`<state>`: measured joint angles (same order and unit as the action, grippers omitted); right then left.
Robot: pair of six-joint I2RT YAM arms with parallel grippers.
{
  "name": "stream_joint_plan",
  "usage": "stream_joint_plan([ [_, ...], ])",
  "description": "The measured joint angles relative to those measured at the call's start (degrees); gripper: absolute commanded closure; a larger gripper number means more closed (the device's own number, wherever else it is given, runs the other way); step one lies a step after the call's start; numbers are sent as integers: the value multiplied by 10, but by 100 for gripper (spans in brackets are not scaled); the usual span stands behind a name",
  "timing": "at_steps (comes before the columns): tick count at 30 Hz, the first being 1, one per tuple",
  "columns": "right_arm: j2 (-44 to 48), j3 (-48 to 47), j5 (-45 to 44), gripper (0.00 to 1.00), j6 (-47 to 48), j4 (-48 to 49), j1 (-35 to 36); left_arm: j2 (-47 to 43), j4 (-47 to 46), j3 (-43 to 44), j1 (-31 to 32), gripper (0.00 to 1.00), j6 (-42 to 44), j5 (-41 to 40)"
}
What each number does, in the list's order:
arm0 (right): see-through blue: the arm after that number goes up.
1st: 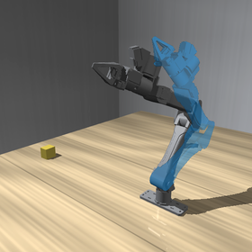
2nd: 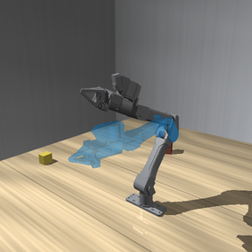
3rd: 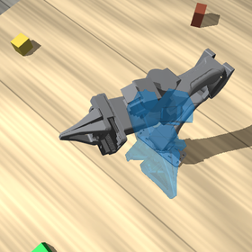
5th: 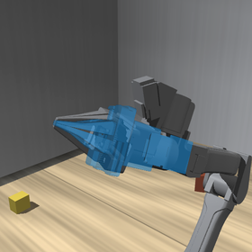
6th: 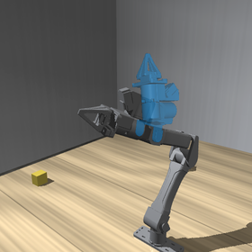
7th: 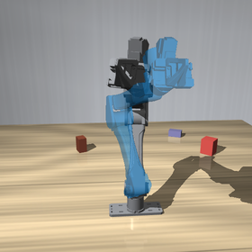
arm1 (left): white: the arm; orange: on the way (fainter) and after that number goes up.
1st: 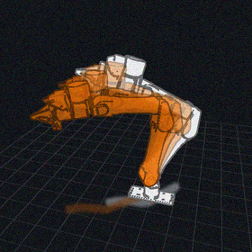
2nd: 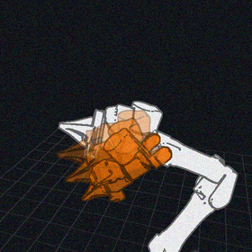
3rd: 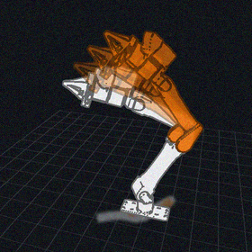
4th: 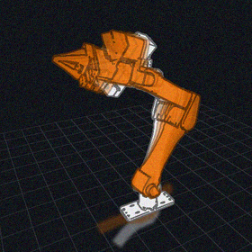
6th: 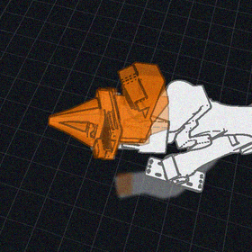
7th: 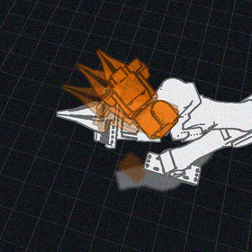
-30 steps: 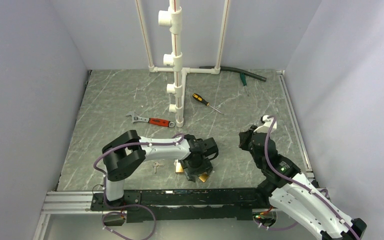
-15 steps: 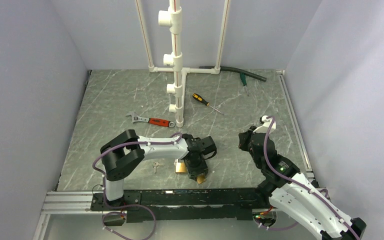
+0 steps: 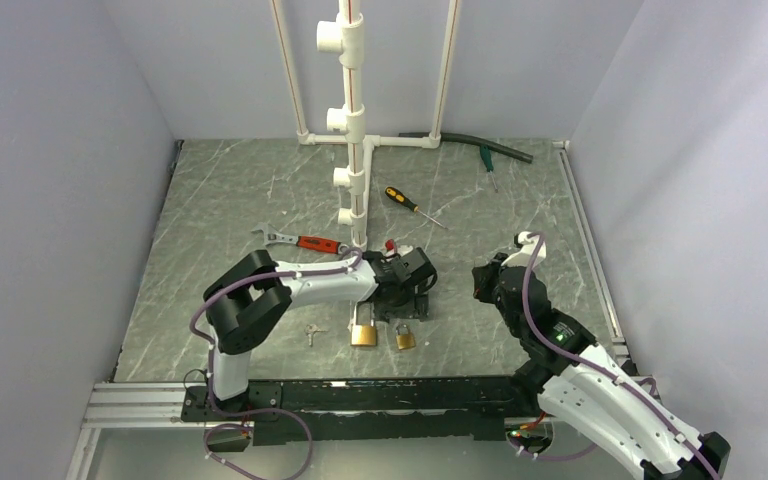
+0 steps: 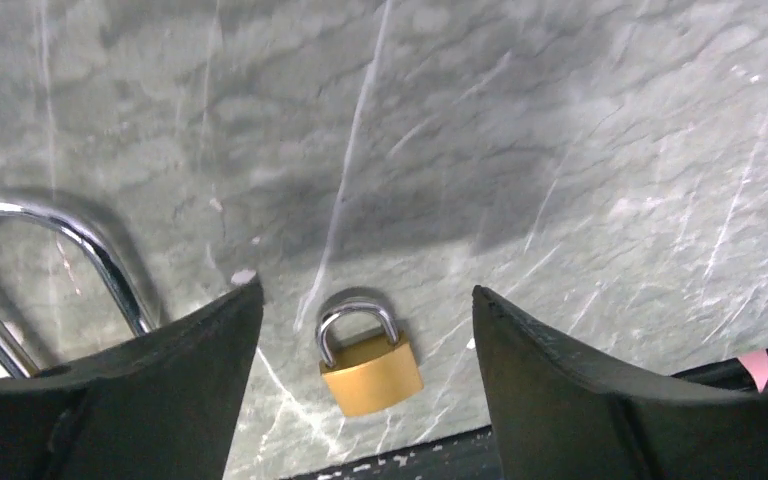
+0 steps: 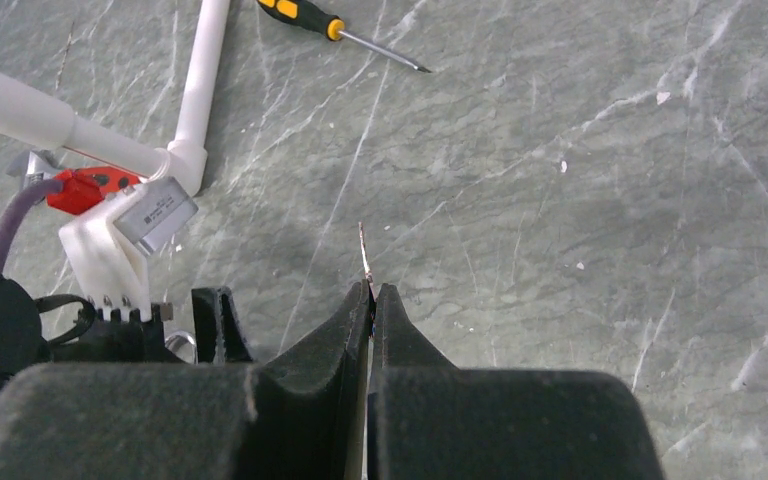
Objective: Unlock with the key
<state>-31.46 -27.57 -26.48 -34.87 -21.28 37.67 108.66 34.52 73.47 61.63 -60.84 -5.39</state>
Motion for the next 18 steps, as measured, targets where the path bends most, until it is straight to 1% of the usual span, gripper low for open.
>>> stream_joint_plan([
  [4, 0, 0, 0, 100, 0, 2, 0, 1, -18, 4, 0, 13, 30, -21],
  [6, 0, 0, 0, 100, 0, 2, 0, 3, -7, 9, 5, 13, 31, -35],
  [7, 1, 0, 0, 100, 0, 2, 0, 8, 14, 20, 10, 15, 29, -49],
  [8, 1, 0, 0, 100, 0, 2, 0, 16, 33, 33, 16, 17, 22, -59],
  [11, 1, 1, 0, 100, 0, 3, 0, 31, 75, 60, 35, 19, -13, -71],
  [13, 1, 2, 0, 100, 0, 4, 0, 36, 97, 64, 44, 24, -40, -72],
  [15, 1, 4, 0, 100, 0, 4, 0, 42, 119, 64, 52, 25, -67, -75],
  [18, 2, 7, 1, 100, -1, 4, 0, 42, 128, 64, 53, 23, -100, -78],
])
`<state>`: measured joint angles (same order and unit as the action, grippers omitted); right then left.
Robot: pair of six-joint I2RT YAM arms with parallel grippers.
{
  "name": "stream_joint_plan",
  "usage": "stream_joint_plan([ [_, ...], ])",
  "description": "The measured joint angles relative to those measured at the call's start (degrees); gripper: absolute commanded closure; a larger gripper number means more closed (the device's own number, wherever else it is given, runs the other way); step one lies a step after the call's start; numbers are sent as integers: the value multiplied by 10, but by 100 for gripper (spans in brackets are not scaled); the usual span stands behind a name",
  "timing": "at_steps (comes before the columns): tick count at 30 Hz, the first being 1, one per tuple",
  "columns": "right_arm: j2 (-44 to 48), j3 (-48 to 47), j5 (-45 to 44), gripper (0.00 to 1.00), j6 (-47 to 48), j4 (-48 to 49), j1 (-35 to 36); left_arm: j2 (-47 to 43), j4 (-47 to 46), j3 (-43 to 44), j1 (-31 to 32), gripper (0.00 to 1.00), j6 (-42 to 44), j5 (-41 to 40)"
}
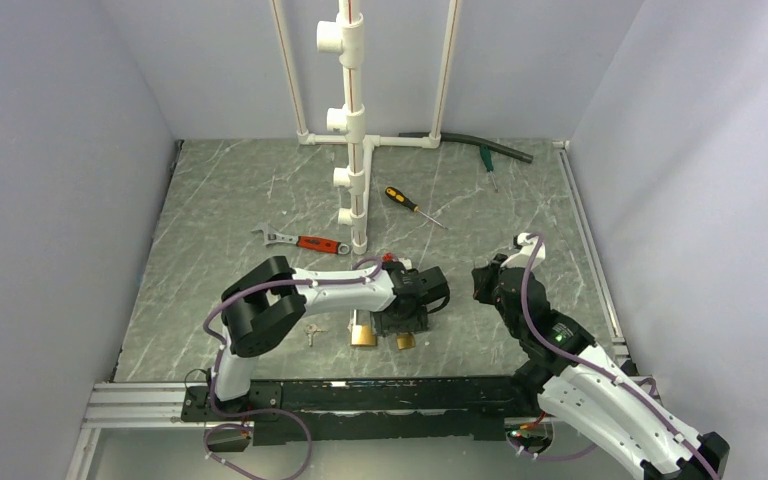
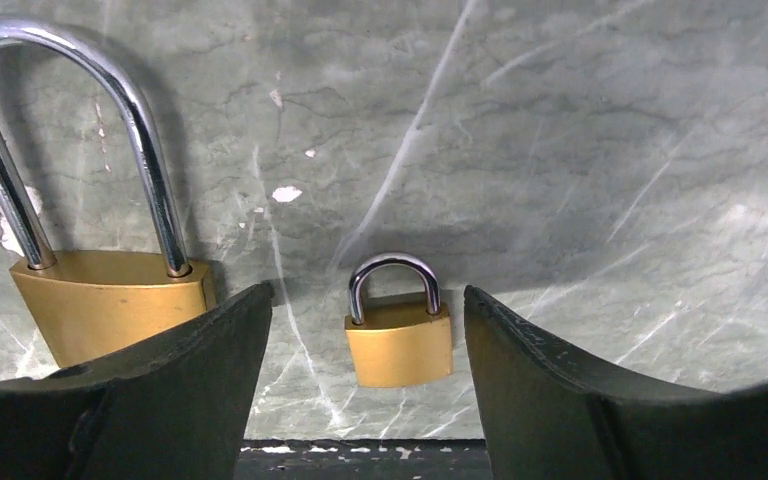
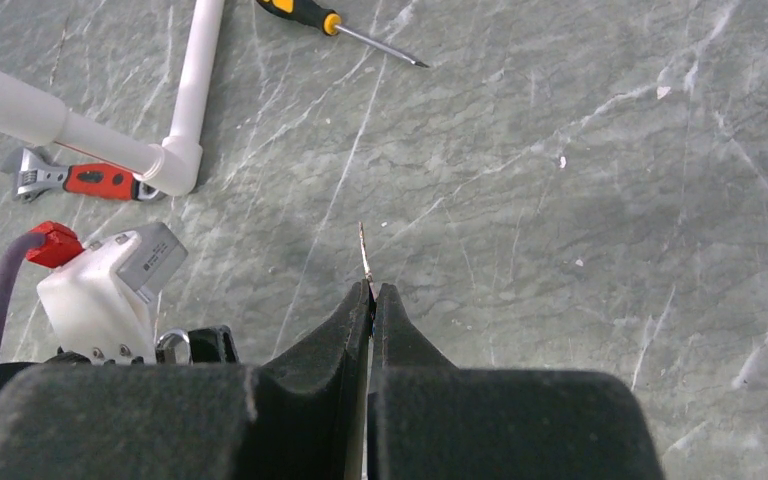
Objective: Unlock with the key
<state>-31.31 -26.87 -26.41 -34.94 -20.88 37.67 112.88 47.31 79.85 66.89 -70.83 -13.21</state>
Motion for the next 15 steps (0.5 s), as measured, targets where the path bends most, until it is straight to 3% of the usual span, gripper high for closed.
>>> stream_joint_plan([
  [15, 5, 4, 0, 100, 0, 0, 0, 0, 12, 0, -1, 31, -49, 6],
])
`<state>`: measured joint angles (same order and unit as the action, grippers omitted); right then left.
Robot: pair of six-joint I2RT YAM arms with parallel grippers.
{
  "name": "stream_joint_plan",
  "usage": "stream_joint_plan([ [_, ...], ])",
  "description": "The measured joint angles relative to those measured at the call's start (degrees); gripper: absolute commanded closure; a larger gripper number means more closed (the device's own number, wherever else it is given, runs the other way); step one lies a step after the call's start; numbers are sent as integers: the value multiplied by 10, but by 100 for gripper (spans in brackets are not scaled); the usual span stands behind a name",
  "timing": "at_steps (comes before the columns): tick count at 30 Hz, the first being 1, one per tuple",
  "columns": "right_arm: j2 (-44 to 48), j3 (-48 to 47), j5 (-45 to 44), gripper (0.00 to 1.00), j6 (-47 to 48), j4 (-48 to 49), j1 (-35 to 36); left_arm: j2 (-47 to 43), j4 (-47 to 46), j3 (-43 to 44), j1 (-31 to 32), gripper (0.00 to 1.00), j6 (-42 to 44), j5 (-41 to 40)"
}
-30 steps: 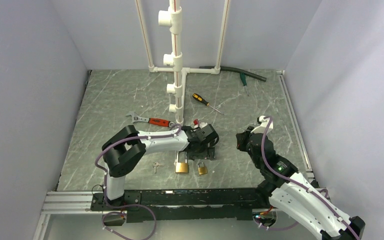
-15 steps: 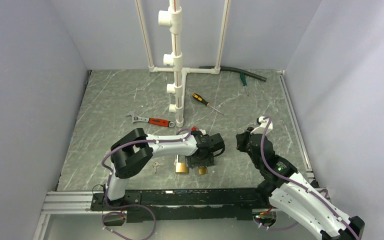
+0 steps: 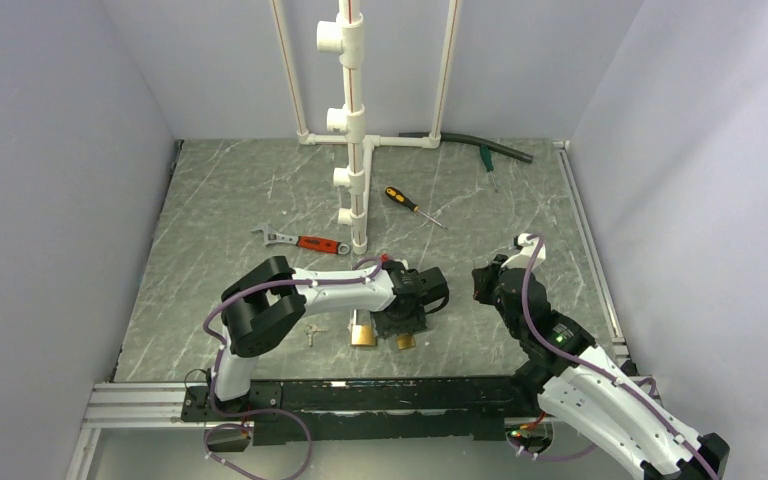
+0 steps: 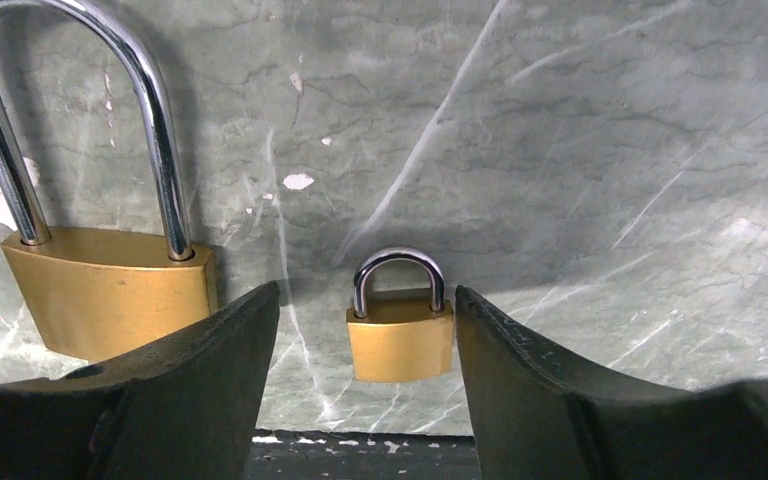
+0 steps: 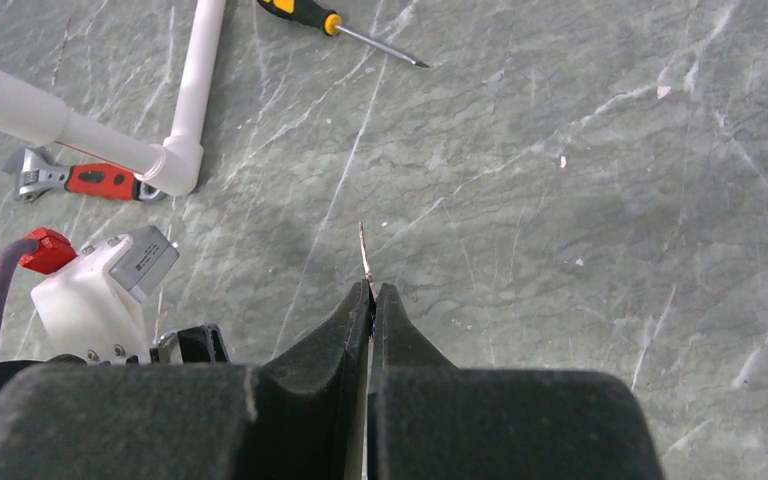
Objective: Unlock with the key
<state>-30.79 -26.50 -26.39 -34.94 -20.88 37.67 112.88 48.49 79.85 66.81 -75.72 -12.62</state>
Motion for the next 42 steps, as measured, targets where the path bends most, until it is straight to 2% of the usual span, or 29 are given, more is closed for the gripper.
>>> stream_joint_plan([
  [10, 0, 0, 5, 100, 0, 0, 0, 0, 2, 0, 9, 32, -5, 22],
  [15, -5, 4, 10, 100, 0, 5, 0, 0, 3, -1, 10, 36, -5, 25],
  [19, -7, 9, 10, 100, 0, 7, 0, 0, 3, -1, 10, 43, -2, 28],
  [21, -7, 10, 11, 100, 0, 9, 0, 0, 3, -1, 10, 51, 1, 32],
  [26, -13, 10, 12, 100, 0, 15, 0, 2, -6, -2, 2, 96, 15, 57],
  [27, -14, 10, 13, 100, 0, 16, 0, 2, -12, -3, -1, 100, 21, 67],
  [37, -11, 10, 30, 100, 0, 17, 0, -63, -124, -96, -23, 100, 61, 113],
  [42, 8, 10, 50, 100, 2, 23, 0, -79, -192, -102, -29, 100, 83, 113],
])
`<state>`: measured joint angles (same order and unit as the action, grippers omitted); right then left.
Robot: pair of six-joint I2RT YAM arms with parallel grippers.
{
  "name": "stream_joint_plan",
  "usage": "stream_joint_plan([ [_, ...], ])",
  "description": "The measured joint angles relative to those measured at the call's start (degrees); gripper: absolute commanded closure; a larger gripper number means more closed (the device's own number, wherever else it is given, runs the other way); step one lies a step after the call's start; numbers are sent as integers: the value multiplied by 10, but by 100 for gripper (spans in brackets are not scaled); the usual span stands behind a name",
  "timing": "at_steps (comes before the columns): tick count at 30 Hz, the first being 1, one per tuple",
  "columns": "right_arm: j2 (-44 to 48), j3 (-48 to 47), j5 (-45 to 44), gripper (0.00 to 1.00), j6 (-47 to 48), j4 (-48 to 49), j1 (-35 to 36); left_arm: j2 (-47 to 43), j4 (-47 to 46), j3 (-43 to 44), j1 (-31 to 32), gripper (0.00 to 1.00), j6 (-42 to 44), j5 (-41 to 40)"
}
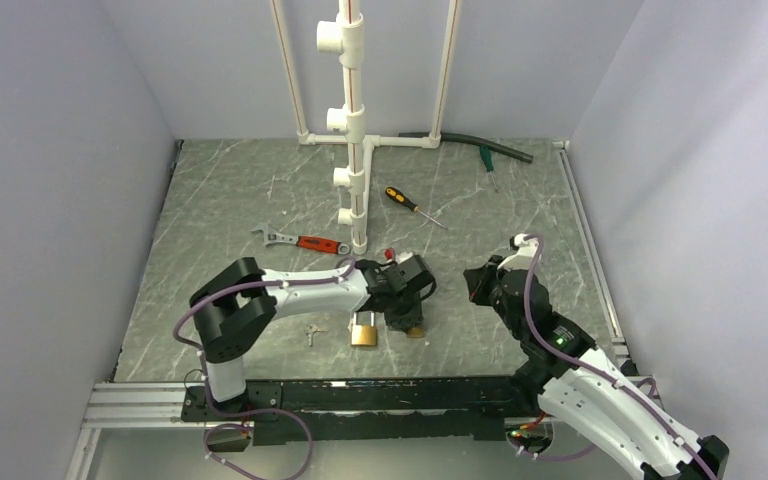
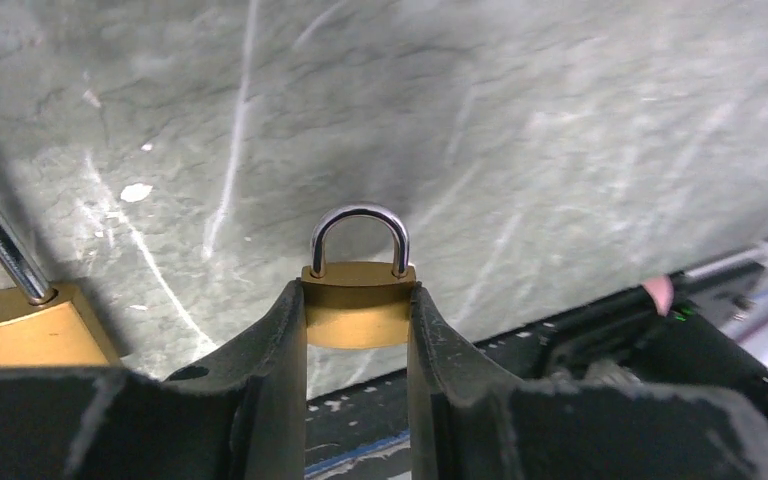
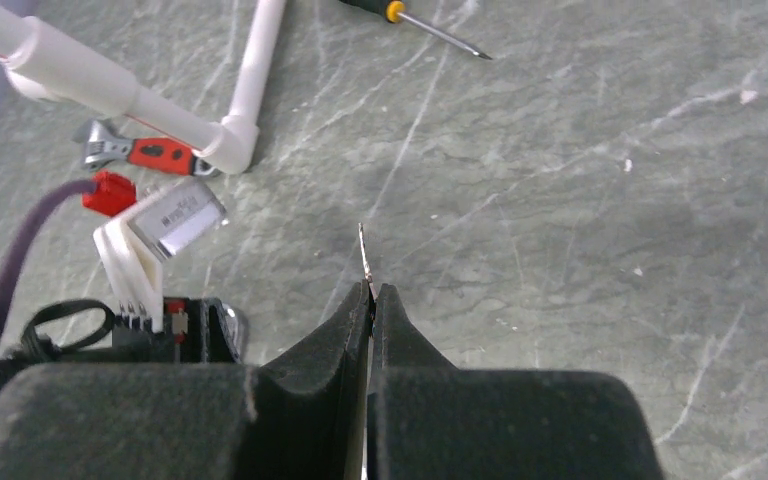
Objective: Unlock with the key
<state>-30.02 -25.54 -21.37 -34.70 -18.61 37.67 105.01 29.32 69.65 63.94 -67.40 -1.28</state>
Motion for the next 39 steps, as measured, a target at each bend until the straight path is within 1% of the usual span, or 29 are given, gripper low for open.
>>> stream_joint_plan([
  [4, 9, 0, 26, 100, 7, 13, 0, -37, -21, 0, -6, 100, 21, -2],
  [12, 49, 5, 87, 100, 29, 52, 0, -147, -23, -2, -41, 100, 51, -23],
  [15, 75, 21, 117, 100, 42, 83, 0, -203, -25, -9, -53, 100, 57, -51],
  [19, 95, 47, 161, 100, 57, 127, 0, -262, -26, -12, -54, 100, 63, -99],
  [24, 39, 52, 234, 100, 65, 177, 0, -331, -30, -34, -54, 100, 70, -165],
  [30, -31, 52, 291, 100, 53, 233, 12, -372, -22, -38, -54, 100, 68, -236],
  [33, -62, 50, 292, 100, 45, 269, 44, -400, -11, -49, -54, 100, 56, -270],
  [37, -136, 27, 273, 100, 48, 309, 125, -443, -1, -75, -54, 100, 30, -307],
  [39, -175, 9, 261, 100, 50, 321, 150, -457, 10, -82, -54, 100, 17, -321],
])
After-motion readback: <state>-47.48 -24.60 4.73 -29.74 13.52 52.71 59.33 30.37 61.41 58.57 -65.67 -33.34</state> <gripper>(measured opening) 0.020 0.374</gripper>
